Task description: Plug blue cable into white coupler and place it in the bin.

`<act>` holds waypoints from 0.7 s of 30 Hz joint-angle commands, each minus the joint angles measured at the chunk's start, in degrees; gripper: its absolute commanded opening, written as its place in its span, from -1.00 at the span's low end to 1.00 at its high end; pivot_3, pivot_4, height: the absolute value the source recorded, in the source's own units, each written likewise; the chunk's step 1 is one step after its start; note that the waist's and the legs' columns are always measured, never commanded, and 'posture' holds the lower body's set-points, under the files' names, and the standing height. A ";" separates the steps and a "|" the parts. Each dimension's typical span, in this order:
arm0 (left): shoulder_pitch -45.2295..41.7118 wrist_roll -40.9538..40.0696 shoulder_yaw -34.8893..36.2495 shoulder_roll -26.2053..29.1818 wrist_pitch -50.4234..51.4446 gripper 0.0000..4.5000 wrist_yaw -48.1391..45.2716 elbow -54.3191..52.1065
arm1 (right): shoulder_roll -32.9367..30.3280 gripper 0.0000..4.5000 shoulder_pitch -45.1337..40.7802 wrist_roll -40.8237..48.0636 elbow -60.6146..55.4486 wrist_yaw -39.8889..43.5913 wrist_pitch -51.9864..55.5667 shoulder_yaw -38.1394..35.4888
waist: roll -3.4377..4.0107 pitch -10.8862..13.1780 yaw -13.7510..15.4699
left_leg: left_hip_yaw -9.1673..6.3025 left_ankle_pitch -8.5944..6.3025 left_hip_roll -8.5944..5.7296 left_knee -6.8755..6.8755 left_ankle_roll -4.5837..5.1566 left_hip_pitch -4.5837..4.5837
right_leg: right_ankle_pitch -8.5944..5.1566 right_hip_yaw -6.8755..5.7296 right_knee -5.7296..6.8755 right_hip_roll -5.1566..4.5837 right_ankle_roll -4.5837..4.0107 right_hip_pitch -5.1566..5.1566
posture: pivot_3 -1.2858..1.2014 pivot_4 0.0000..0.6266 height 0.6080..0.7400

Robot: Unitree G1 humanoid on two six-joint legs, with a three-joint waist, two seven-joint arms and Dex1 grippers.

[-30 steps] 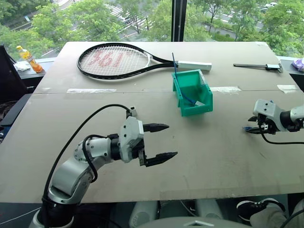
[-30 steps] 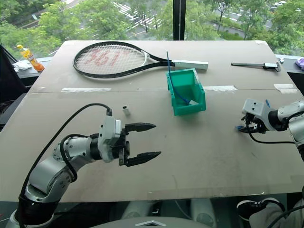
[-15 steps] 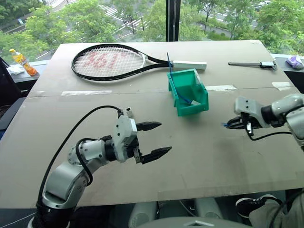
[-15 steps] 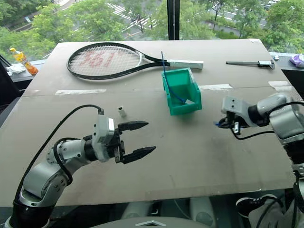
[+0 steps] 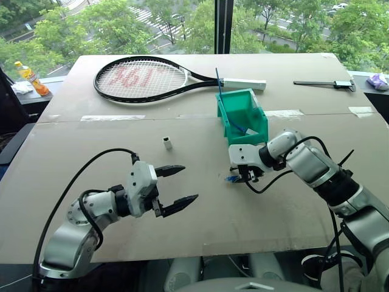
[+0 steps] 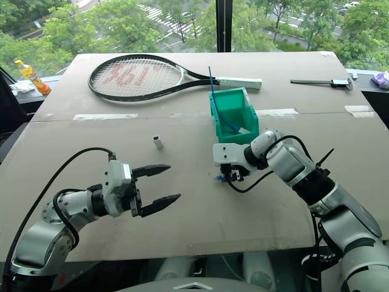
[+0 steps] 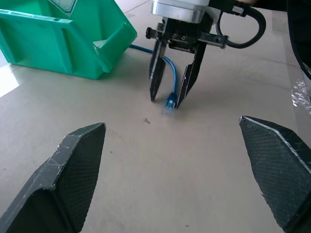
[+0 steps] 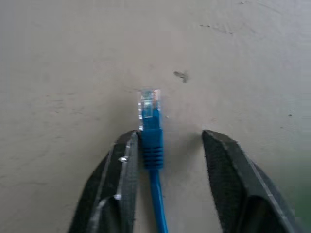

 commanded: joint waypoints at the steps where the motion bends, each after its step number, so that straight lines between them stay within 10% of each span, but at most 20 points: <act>1: -4.97 2.45 -2.68 -0.48 -1.96 1.00 -0.84 3.93 | -1.71 0.62 2.30 1.39 -0.49 -1.49 -0.19 -4.91 | 0.01 0.00 0.34 | -0.03 0.01 -0.01 0.00 -0.01 0.00 | 0.00 -0.02 0.01 0.00 0.00 0.01 | 0.03 -0.52 1.00; 3: -7.73 3.48 -4.40 -0.34 -2.08 1.00 -1.85 6.38 | -2.90 0.96 4.73 5.24 -4.75 -1.24 -0.59 -9.68 | 0.00 0.00 1.05 | -0.12 0.02 -0.05 0.02 -0.02 -0.05 | 0.00 -0.06 0.03 0.01 0.00 0.02 | 0.03 -0.52 1.00; 10: -16.58 5.86 -10.84 -1.51 -3.66 1.00 -7.30 13.28 | -7.25 0.96 22.08 20.42 -20.87 -2.46 -3.24 -29.27 | 0.06 0.05 1.16 | -0.17 0.01 -0.06 -0.03 -0.02 -0.29 | 0.13 -0.12 -0.08 -0.03 0.23 -0.15 | 0.03 -0.52 1.00; 21: -28.42 12.89 -19.91 -8.25 -6.73 1.00 -9.28 23.67 | -5.05 0.96 54.68 20.93 -34.66 -17.37 -12.11 -46.55 | 0.04 0.06 1.15 | -0.03 0.00 -0.05 0.04 0.02 -0.14 | 0.03 -0.01 -0.02 0.00 0.14 -0.02 | 0.03 -0.52 1.00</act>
